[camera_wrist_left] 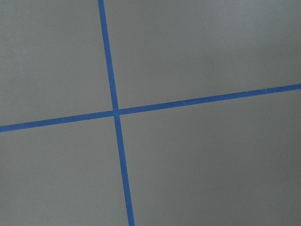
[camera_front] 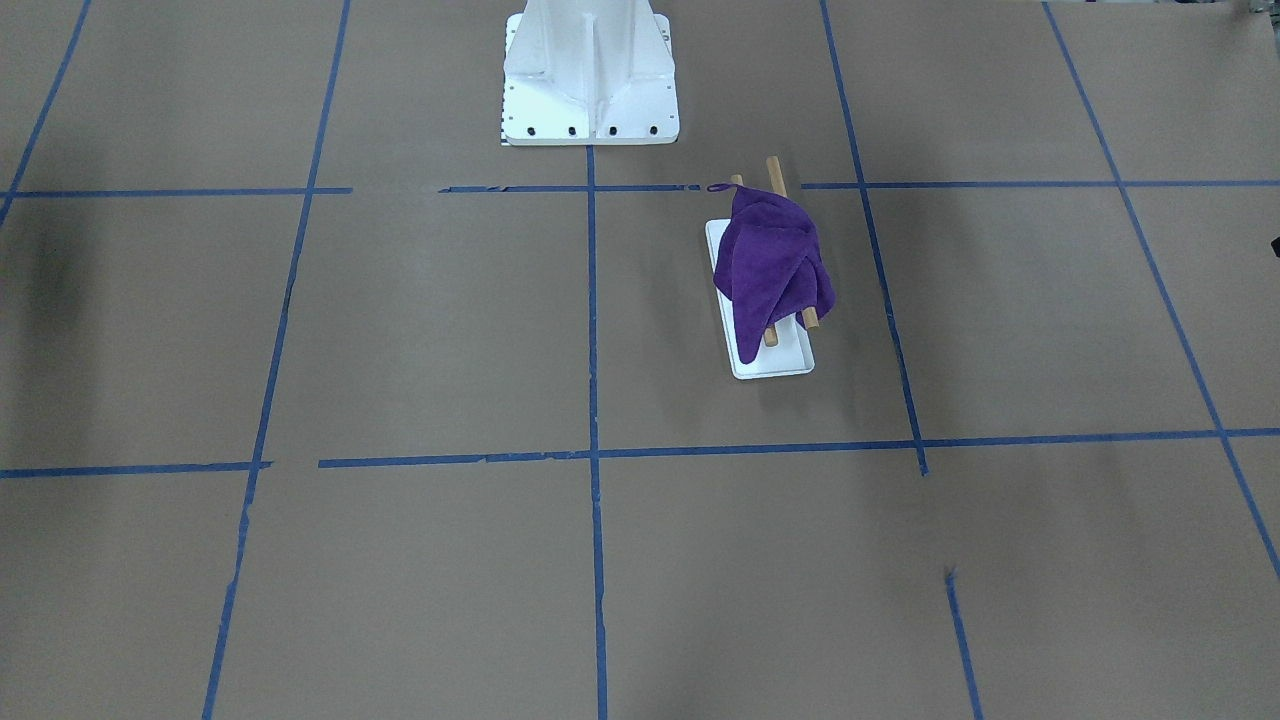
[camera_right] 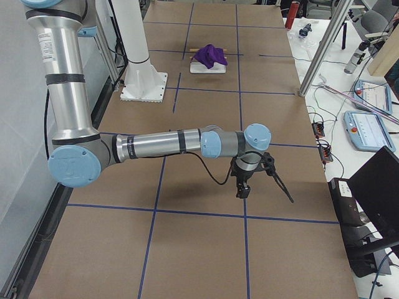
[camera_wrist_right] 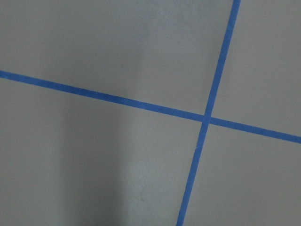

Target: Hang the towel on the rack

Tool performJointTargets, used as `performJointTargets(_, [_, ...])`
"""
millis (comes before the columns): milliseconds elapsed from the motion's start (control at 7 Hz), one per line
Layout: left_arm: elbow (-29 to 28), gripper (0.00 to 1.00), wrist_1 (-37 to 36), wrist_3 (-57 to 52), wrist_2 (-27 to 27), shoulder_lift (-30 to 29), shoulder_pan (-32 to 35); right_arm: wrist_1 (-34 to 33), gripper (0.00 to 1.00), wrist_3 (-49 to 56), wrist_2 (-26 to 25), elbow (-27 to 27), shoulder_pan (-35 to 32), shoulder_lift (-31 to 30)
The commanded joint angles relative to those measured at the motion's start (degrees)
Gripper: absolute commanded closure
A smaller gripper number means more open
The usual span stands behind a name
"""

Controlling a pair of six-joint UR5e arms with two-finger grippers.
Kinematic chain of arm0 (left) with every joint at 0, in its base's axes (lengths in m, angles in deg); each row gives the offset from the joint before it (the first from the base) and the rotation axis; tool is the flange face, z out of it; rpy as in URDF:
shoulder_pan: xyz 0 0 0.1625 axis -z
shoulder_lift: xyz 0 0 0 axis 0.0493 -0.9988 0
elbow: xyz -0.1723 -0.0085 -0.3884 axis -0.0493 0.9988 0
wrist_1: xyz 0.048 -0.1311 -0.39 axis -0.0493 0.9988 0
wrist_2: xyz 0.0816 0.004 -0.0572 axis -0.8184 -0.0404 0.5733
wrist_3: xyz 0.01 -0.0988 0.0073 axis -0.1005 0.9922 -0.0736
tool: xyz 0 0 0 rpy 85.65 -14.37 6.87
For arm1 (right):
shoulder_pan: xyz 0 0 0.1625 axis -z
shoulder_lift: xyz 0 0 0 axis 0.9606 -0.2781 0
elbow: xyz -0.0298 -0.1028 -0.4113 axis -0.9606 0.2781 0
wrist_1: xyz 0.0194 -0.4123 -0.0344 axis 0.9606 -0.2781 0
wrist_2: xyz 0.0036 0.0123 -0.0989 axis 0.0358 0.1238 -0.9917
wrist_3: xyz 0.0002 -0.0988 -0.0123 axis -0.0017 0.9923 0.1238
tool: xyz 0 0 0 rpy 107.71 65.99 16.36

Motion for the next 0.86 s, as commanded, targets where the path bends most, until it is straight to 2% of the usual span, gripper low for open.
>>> performJointTargets(0, [-0.4,0.0,0.1,-0.1,-0.1,1.2,0.0,-1.6,0.0,-0.2,-0.5,-3.1,-0.5,-2.5])
performJointTargets(286, [-1.0,0.0,1.5,0.2,0.1,1.1,0.0,-3.4,0.0,-0.2,-0.6,-3.2,-0.5,-0.4])
performJointTargets(429, [-1.8,0.0,5.1,0.1,0.2,0.3,0.0,-3.9,0.0,-0.3,-0.6,-2.4,-0.5,1.0])
performJointTargets(571, [0.1,0.0,5.5,0.1,0.5,-0.2,0.5,-3.3,0.0,-0.3,0.3,-1.5,-0.6,1.1])
performJointTargets(714, [3.2,0.0,5.2,-0.1,1.5,2.1,1.4,-3.3,0.0,-0.3,1.5,-2.2,-2.1,1.9])
